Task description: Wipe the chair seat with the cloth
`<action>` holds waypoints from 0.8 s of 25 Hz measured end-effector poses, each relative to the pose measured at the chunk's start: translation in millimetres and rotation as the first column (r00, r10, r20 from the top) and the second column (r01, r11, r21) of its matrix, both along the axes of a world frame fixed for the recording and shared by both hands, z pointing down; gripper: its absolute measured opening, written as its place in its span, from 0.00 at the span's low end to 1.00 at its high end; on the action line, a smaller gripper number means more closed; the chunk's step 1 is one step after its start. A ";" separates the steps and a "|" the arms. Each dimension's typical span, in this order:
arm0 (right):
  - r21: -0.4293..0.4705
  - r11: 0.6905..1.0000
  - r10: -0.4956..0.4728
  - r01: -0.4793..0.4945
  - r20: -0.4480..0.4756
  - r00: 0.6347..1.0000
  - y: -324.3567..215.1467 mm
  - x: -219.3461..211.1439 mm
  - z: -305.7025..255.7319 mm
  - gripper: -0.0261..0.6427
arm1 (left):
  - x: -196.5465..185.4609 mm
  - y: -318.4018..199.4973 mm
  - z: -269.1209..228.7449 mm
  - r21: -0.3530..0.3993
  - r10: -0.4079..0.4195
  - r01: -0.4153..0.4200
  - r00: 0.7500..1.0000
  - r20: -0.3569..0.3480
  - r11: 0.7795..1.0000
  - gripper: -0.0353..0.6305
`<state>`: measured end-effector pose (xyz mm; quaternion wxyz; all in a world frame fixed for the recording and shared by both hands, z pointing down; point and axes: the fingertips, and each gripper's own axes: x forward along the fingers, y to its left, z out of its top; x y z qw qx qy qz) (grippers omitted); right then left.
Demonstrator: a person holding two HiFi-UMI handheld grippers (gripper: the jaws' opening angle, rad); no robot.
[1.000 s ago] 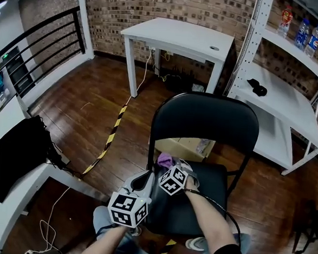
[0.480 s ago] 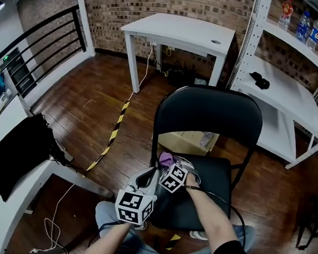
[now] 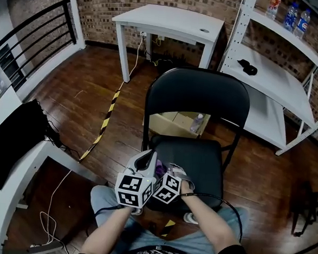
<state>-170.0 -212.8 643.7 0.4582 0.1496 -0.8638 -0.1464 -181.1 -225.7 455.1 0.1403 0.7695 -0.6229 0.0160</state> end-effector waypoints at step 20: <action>-0.081 0.995 -0.057 0.064 0.078 0.995 147.0 43.6 8.1 0.17 | 26.1 18.0 -5.1 0.022 0.016 -0.016 1.000 0.002 1.000 0.06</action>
